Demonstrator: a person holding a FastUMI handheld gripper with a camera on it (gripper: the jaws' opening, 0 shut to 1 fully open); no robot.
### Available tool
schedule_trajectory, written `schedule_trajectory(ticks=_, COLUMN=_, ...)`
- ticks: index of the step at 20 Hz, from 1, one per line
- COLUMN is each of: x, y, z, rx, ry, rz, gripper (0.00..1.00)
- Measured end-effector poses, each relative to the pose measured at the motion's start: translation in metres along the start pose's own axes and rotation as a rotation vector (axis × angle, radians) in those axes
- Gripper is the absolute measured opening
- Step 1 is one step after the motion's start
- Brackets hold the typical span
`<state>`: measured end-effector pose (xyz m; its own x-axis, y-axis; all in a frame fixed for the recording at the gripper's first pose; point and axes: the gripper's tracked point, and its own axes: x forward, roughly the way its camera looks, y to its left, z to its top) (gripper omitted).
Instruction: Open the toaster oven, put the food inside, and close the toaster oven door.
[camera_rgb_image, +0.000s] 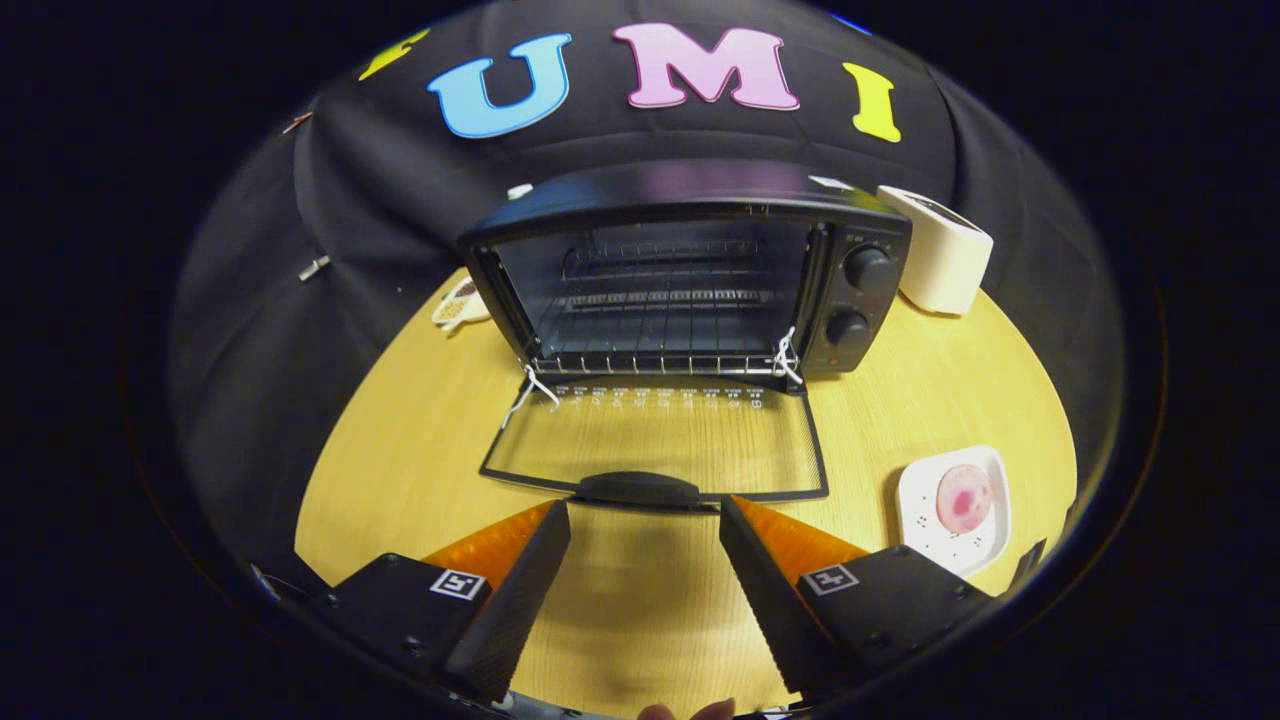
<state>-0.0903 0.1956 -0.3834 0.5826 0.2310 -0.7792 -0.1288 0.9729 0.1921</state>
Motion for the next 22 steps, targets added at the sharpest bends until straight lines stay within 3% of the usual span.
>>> schedule_trajectory(ticks=5, x=-0.041, y=-0.033, z=0.033, rx=-0.077, ry=-0.061, rz=0.091, gripper=0.99)
schedule_trajectory(ticks=9, x=-0.07, y=-0.087, z=0.045, rx=-0.066, ry=-0.055, rz=0.093, gripper=0.99)
schedule_trajectory(ticks=17, x=-0.082, y=-0.247, z=-0.006, rx=-0.055, ry=0.236, rz=-0.02, gripper=0.99)
schedule_trajectory(ticks=22, x=-0.071, y=-0.313, z=-0.051, rx=-0.026, ry=0.474, rz=-0.045, gripper=0.99)
